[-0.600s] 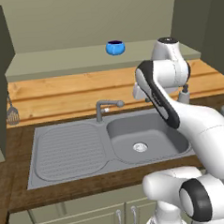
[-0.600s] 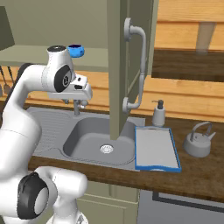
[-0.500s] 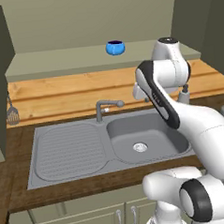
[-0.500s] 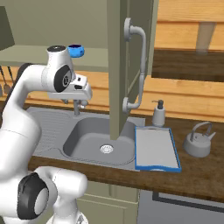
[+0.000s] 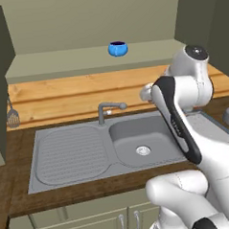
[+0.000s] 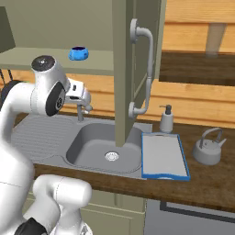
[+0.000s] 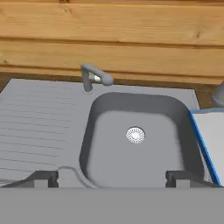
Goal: Pick the kettle from the counter and place it on the tray. Then pick the mug from the cabinet and place it on the tray. Then close the cabinet doors.
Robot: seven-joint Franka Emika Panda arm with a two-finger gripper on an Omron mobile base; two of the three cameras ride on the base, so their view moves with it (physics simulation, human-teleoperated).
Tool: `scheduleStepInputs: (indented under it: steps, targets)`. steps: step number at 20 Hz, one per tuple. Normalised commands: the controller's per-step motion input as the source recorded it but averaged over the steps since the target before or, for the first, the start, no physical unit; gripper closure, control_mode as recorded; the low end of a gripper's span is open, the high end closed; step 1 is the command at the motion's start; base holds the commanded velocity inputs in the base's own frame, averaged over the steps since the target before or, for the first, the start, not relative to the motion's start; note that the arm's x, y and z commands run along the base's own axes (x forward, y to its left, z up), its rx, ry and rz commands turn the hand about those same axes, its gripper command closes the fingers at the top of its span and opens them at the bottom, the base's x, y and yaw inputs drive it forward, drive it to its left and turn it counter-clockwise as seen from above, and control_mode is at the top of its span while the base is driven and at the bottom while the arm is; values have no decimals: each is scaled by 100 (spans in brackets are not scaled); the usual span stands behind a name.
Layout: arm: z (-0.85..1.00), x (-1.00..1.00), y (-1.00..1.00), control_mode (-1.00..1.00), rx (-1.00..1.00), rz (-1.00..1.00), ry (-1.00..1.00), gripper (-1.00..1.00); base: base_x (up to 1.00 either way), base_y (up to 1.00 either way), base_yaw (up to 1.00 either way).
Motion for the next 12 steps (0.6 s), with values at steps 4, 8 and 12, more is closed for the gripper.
scheduleStepInputs:
  steps: [4, 8, 12]
  targets:
    - [85, -24, 33, -100, 8, 0, -41, -100, 0, 0, 0]
    - [95, -1, 33, -100, 4, -5, -32, -100, 0, 0, 0]
    - [92, 1, 18, -100, 0, -8, -16, -100, 0, 0, 0]
